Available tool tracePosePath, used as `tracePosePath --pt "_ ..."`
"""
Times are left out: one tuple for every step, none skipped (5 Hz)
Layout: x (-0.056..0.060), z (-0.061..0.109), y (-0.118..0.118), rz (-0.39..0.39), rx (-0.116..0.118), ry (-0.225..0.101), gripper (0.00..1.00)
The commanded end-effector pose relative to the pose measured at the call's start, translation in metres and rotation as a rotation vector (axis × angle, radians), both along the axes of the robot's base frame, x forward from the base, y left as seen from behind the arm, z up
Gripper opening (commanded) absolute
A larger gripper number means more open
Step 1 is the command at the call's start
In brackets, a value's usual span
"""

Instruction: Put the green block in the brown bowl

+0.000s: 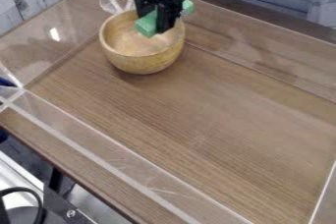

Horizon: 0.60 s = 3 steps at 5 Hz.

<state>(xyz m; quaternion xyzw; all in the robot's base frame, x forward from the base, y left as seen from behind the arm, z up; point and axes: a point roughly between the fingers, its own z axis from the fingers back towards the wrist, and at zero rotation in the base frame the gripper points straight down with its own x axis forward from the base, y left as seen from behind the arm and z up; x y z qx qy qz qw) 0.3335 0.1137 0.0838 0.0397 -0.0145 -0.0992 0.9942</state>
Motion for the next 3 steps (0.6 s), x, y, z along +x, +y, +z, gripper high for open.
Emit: tracePosePath --pt "0.006 0.022 0.009 0.018 0.029 -0.075 0.00" --pt "0.006 0.014 0.015 0.033 0.031 -0.060 0.00" --pt "0.006 0.004 0.021 0.046 0.033 -0.043 0.00"
